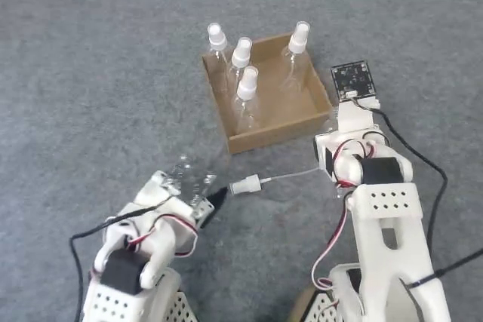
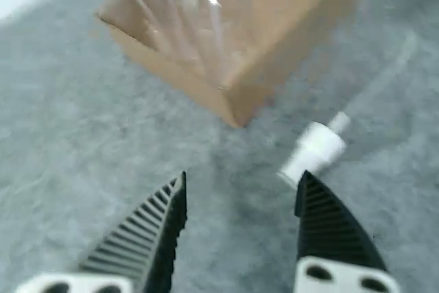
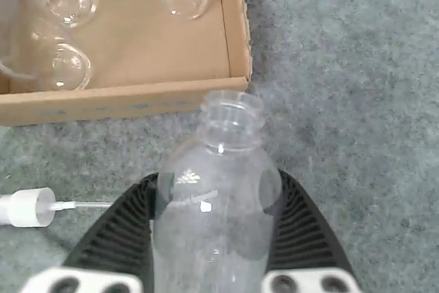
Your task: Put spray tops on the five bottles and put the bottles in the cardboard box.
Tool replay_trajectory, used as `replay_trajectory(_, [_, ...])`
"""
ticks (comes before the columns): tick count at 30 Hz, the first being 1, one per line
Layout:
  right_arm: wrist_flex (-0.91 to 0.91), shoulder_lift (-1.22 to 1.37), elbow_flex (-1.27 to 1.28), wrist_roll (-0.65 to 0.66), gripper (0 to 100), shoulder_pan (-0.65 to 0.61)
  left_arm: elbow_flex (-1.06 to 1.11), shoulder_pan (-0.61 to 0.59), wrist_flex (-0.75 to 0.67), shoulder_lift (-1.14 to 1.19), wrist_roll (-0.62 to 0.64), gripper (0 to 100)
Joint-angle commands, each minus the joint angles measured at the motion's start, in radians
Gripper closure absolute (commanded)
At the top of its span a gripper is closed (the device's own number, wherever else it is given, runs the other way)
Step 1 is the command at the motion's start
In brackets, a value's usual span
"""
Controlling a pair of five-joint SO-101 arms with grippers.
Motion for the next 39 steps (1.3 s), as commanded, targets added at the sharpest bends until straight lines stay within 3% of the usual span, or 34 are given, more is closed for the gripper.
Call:
replay_trajectory(1, [-0.022, -0.036, -0.009, -0.009, 96.4, 0.018, -0.061, 0.091, -0.054, 0.167, -0.008, 76])
replay_trajectory(7, [-0.022, -0.036, -0.009, -0.009, 96.4, 0.018, -0.077, 0.183, -0.13, 0.338, -0.003, 76])
replay_trajectory(21, [-0.022, -0.035, -0.009, -0.005, 96.4, 0.018, -0.084, 0.19, -0.405, 0.667, 0.002, 76])
replay_trajectory(39, [-0.022, -0.035, -0.009, -0.002, 96.4, 0.018, -0.386, 0.23, -0.42, 1.238, 0.0, 80])
